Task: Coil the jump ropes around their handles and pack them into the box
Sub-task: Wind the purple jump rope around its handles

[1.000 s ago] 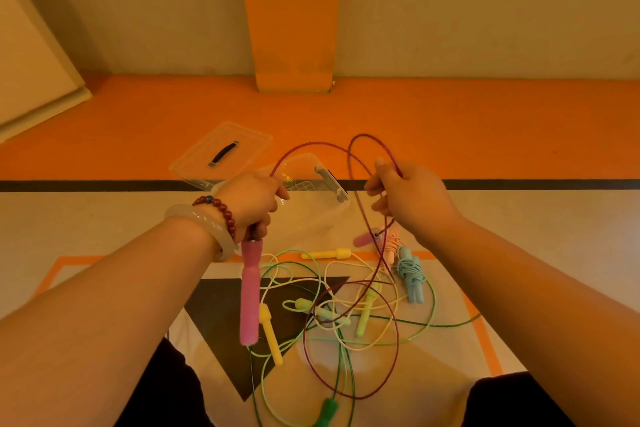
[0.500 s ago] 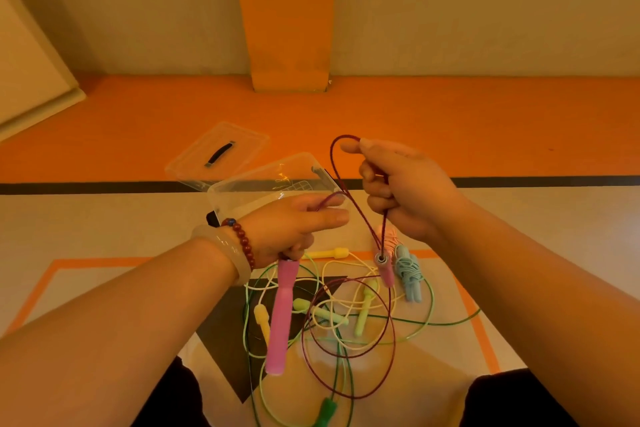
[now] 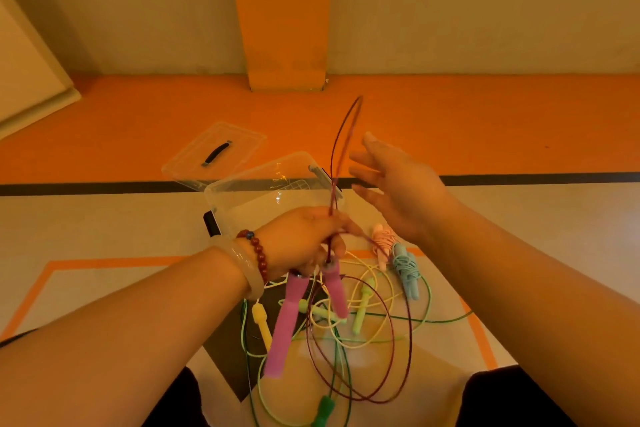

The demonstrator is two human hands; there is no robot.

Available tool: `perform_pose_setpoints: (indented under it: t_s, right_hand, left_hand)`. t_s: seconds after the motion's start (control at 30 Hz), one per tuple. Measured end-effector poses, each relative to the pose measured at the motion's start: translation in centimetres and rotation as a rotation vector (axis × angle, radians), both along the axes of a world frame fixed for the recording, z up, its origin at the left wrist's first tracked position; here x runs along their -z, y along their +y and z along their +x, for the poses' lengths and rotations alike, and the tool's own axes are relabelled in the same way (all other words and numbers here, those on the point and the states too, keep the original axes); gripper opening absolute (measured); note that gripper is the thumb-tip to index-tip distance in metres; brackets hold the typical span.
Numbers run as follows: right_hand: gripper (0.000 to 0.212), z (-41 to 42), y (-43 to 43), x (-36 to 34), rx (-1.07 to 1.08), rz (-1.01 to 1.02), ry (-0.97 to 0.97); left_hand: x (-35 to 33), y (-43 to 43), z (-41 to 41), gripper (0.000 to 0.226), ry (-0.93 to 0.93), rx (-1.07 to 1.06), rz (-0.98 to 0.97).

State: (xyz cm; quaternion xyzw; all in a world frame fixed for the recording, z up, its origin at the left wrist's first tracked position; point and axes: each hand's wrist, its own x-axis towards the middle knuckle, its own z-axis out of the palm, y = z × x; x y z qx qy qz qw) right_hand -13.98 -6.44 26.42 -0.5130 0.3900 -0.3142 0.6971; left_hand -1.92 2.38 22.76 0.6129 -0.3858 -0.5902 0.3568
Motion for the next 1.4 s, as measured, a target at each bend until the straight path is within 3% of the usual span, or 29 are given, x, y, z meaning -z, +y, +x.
perform_pose_setpoints:
  t_s: [0.13,0.23,0.33,0.4,0.5,0.73,0.83,1.0,1.13,1.3,1.4]
  right_hand:
    - [0.030,-0.1,1.3,1.8,-0.230,-0.237,0.337]
    - [0.013,0.1,2.3,2.4,-0.322,-0.394,0.317]
    - [0.043,0.3,3.2,2.5,-0.274,-0.692,0.336]
    - [0.046,0.6,3.3,3.3,-0.292,-0.745,0.362]
    - [0.022,1.2,3.3,4.3,-0.413,-0.455,0.331]
    - [0.031,1.4,3.7,3.6,-0.373,-0.220,0.276]
    - [0.031,1.4,4.0,4.0,-0.377,-0.242,0.330]
    - [0.013,1.7,4.9,4.5,-0.389,-0.058,0.171]
    - [0.031,1.6,5.2,4.7,-0.426,-0.095,0.141]
    - [0.024,1.6,5.3,4.9,-0.390,0.048,0.063]
    - [0.018,1.4,5.2,4.6,-0.316,0.098,-0.018]
  left_hand:
    - [-1.2,-0.7,1.4,0.031,0.277,-0.297,-0.106]
    - [-1.7,-1.0,2.3,0.033,0.376,-0.430,-0.135]
    - [-1.9,-1.1,2.8,0.030,0.483,-0.534,-0.152]
    - [-2.1,-1.0,3.1,0.027,0.537,-0.569,-0.161]
    - [-2.5,-0.8,3.5,0.029,0.575,-0.559,-0.163]
    - [-2.9,-0.9,3.9,0.030,0.442,-0.546,-0.258]
    - [-2.6,-1.1,3.9,0.030,0.403,-0.575,-0.274]
    - [-2.8,-1.2,3.3,0.032,0.539,-0.586,-0.277]
    - [-2.8,-1.2,3.5,0.029,0.601,-0.603,-0.267]
    - [-2.7,-1.1,3.6,0.023,0.453,-0.568,-0.262]
    - [-2.2,-0.7,3.0,0.033,0.331,-0.479,-0.152]
